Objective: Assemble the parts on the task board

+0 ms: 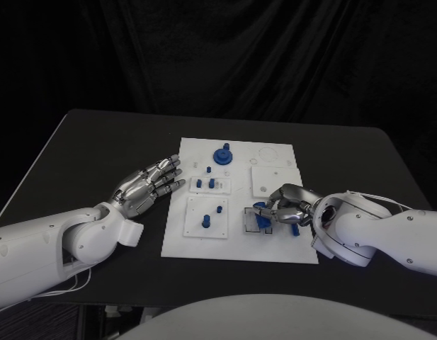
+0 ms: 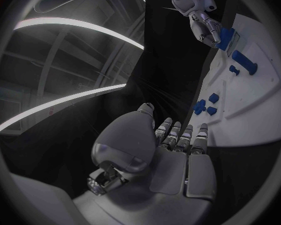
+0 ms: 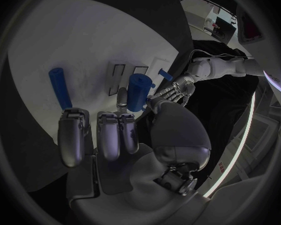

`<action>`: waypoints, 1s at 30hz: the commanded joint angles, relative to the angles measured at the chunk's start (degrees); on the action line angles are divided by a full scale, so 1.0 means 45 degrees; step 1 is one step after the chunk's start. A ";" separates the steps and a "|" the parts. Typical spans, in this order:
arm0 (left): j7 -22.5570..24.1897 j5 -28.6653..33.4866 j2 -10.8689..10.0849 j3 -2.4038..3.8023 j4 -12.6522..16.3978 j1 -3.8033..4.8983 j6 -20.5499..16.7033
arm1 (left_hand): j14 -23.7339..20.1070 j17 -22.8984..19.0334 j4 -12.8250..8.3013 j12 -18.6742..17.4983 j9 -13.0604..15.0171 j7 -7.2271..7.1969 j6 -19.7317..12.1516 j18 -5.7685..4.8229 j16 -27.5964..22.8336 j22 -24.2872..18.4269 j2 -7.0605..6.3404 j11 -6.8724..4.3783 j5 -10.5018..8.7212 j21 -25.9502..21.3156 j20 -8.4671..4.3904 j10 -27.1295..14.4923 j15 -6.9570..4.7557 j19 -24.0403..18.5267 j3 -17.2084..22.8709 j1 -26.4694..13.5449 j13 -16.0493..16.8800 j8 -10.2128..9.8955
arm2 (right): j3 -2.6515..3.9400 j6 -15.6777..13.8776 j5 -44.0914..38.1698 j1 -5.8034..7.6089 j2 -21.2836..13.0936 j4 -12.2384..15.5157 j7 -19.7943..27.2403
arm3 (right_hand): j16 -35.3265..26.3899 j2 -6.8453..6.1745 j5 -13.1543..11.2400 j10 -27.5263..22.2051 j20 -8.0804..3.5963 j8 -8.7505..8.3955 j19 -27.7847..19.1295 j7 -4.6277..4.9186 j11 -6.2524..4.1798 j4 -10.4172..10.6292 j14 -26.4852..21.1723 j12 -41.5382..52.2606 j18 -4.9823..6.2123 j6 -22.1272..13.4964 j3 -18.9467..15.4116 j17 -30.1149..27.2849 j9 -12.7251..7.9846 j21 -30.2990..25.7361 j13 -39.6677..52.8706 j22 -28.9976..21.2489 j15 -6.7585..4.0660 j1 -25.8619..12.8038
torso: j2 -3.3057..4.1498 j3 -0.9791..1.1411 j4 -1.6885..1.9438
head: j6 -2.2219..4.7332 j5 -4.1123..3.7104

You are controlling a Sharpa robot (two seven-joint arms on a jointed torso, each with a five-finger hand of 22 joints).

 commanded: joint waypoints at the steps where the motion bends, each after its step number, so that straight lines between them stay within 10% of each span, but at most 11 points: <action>1: 0.0102 -0.0014 0.0045 0.0013 -0.0002 -0.0019 0.0184 | -0.0012 0.0018 -0.0003 0.0021 0.0013 0.0037 -0.0021 0.0213 0.0068 -0.0015 -0.0030 -0.0065 0.0058 0.0044 0.0078 0.0004 0.0085 0.0022 0.0040 0.0139 0.0016 0.0066 | 0.0003 0.0307 0.0031 -0.0019 0.0034 -0.0034 -0.0285 | 0.0032 0.0054 -0.0544 0.1353 0.0095 -0.0070 0.0859 0.0116 0.0109 0.0019 0.1358 0.0035 -0.0222 0.0009 -0.0203 0.3354 -0.0056 -0.0053 0.3348 0.2990 0.0104 -0.0301 | -0.0003 -0.0004 0.0014 | -0.0001 -0.0019; 6: 0.0092 -0.0014 0.0078 0.0013 -0.0028 -0.0031 0.0210 | -0.0012 0.0018 -0.0003 0.0021 0.0013 0.0037 -0.0021 0.0213 0.0068 -0.0015 -0.0030 -0.0065 0.0058 0.0044 0.0078 0.0004 0.0085 0.0022 0.0040 0.0139 0.0016 0.0066 | 0.0002 0.0498 0.0031 -0.0019 0.0061 -0.0061 -0.0402 | 0.0032 0.0288 -0.2086 0.1353 0.0114 -0.0157 0.0840 0.0129 0.0123 0.0038 0.1358 0.0035 -0.0212 0.0024 -0.0938 0.3354 -0.0140 -0.0088 0.3348 0.2976 0.0118 -0.1140 | 0.0002 0.0001 0.0018 | -0.0001 -0.0006; 20: 0.0083 -0.0016 0.0081 0.0013 -0.0058 -0.0062 0.0218 | -0.0014 0.0017 -0.0003 0.0013 0.0014 0.0051 -0.0015 0.0212 0.0061 -0.0023 -0.0027 -0.0074 0.0061 0.0043 0.0078 0.0004 0.0087 0.0020 0.0041 0.0144 0.0015 0.0068 | 0.0002 -0.0044 0.0092 -0.0019 0.0004 -0.0055 -0.0118 | 0.0032 0.0675 -0.3677 0.1353 0.0130 -0.0199 0.0788 0.0146 0.0142 0.0060 0.1358 0.0035 -0.0184 0.0054 -0.2732 0.3354 -0.0211 -0.0196 0.3348 0.2938 0.0133 -0.2378 | 0.0003 0.0006 -0.0006 | -0.0001 0.0026; 24: 0.0081 -0.0016 0.0073 0.0013 -0.0058 -0.0069 0.0220 | -0.0014 0.0017 -0.0003 0.0013 0.0014 0.0051 -0.0015 0.0212 0.0061 -0.0023 -0.0027 -0.0074 0.0061 0.0043 0.0078 0.0004 0.0087 0.0020 0.0041 0.0144 0.0015 0.0068 | 0.0001 -0.0441 0.0188 -0.0019 -0.0065 -0.0016 0.0179 | 0.0032 0.0896 -0.3227 0.1353 0.0125 -0.0155 0.0795 0.0128 0.0130 0.0038 0.1358 0.0035 -0.0187 0.0101 -0.2947 0.3354 -0.0197 -0.0181 0.3348 0.2944 0.0124 -0.2218 | 0.0000 0.0009 0.0000 | -0.0001 0.0031; 30: 0.0078 -0.0016 0.0039 0.0013 -0.0040 -0.0078 0.0219 | -0.0014 0.0016 0.0001 0.0019 0.0014 0.0079 -0.0015 0.0210 0.0059 -0.0030 -0.0026 -0.0093 0.0062 0.0041 0.0077 0.0004 0.0087 0.0018 0.0040 0.0148 0.0016 0.0069 | -0.0001 -0.1420 0.0217 -0.0019 -0.0279 0.0238 0.1264 | 0.0032 0.1058 -0.0577 0.1353 0.0142 -0.0178 0.0791 0.0170 0.0164 -0.0131 0.1358 0.0035 -0.0187 -0.0227 -0.3206 0.3354 -0.0192 -0.0183 0.3348 0.2944 0.0156 0.0018 | -0.0002 0.0011 -0.0008 | -0.0001 0.0072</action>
